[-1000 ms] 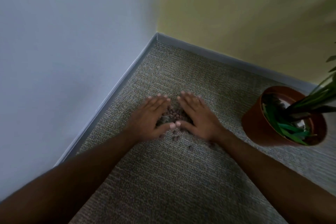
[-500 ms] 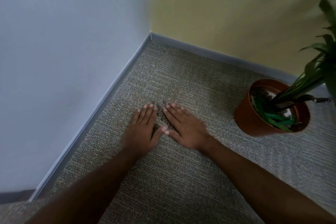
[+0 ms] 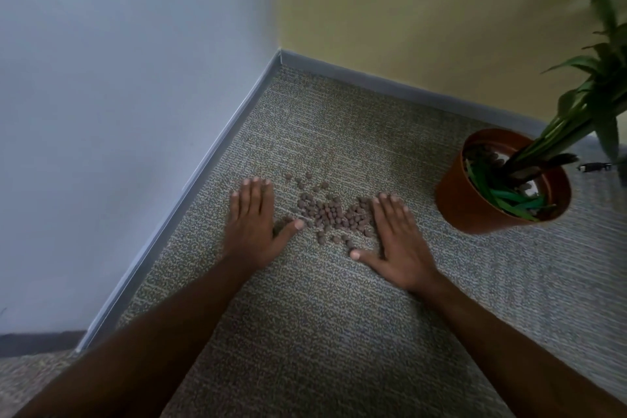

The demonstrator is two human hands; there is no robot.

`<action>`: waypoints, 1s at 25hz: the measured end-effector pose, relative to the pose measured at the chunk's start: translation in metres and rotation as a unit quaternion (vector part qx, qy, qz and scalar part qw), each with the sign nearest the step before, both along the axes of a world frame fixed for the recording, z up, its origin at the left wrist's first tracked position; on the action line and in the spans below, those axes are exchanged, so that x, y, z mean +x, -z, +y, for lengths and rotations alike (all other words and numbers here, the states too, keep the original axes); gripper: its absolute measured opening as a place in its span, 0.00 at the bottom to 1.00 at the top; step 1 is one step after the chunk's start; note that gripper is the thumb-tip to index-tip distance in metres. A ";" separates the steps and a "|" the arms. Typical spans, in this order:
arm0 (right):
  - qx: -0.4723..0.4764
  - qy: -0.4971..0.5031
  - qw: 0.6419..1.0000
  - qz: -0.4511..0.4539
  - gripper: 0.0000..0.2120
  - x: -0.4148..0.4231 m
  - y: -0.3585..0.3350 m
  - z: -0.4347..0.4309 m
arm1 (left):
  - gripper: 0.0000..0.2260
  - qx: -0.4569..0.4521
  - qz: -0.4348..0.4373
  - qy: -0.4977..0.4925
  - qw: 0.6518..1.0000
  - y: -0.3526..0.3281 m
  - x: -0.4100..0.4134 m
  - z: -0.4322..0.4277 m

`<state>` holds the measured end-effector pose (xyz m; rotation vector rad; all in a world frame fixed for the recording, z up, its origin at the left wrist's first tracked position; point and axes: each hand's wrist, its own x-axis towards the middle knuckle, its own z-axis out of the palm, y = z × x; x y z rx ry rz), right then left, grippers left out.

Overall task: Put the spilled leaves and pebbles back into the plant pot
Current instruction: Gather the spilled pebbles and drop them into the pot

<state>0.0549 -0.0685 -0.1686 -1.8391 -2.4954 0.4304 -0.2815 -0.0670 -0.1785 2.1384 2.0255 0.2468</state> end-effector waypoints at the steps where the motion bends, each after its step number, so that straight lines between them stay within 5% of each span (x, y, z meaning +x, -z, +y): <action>1: 0.011 -0.003 1.000 -0.012 0.58 -0.005 0.003 -0.001 | 0.50 -0.001 -0.001 0.024 1.000 -0.001 0.009 0.003; 7: 0.054 -0.064 0.996 0.023 0.55 -0.048 0.010 0.012 | 0.48 -0.015 -0.069 0.117 0.991 -0.009 0.068 0.013; 11: 0.061 -0.067 0.994 0.069 0.46 -0.071 0.011 0.024 | 0.48 0.003 -0.134 0.120 0.984 -0.014 0.081 0.012; 15: 0.046 -0.099 0.990 0.087 0.47 -0.093 0.010 0.036 | 0.47 0.013 -0.168 0.109 0.980 -0.017 0.085 0.016; 21: 0.005 -0.086 0.993 0.076 0.57 -0.102 -0.002 0.064 | 0.52 -0.038 -0.130 -0.001 0.991 -0.023 0.055 0.047; 25: 0.015 -0.123 0.989 0.083 0.52 -0.102 -0.003 0.064 | 0.54 -0.062 -0.081 0.093 0.990 -0.018 0.050 0.043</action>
